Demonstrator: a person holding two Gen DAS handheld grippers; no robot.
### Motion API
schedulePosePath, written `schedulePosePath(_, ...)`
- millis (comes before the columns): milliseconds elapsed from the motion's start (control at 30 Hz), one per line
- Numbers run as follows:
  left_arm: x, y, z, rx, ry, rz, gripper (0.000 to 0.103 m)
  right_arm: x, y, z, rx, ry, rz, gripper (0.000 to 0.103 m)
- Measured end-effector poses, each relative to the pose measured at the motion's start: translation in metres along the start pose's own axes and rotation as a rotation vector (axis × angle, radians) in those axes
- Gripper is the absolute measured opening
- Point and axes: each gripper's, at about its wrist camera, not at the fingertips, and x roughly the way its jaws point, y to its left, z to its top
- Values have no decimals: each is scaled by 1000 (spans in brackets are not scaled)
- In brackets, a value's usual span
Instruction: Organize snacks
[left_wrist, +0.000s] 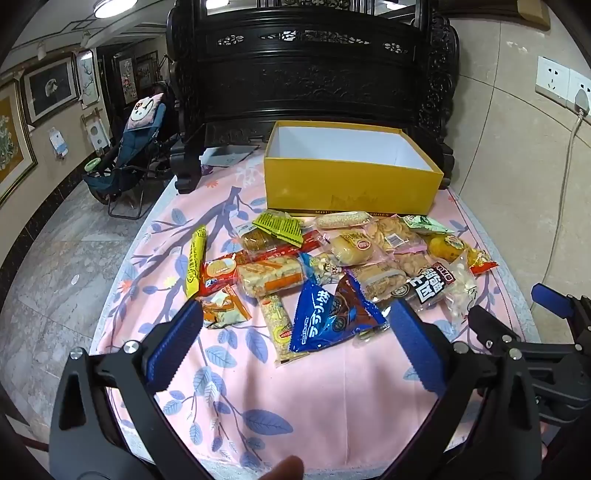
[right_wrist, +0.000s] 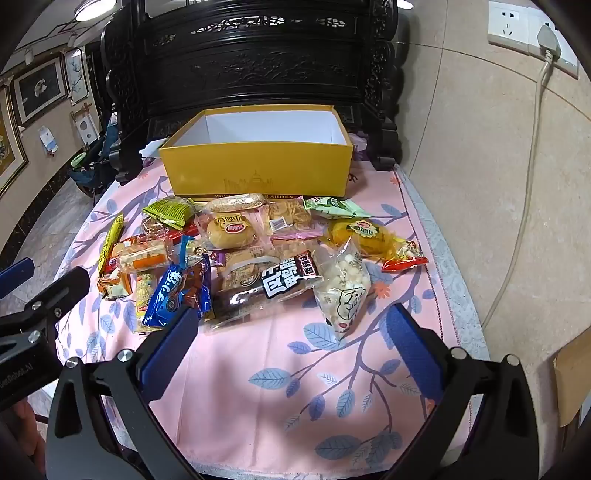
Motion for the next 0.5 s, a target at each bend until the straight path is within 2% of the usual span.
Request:
schedulePosePath(267, -6, -1, -2, 3, -19, 9, 101, 0, 1, 0, -1, 2, -1, 102)
schedulePosePath(300, 2, 1, -4, -5, 1, 6, 101, 0, 1, 0, -3, 2, -3, 102)
schedulePosePath(500, 6, 3, -7, -5, 8, -3, 101, 0, 1, 1, -5, 4, -2, 102)
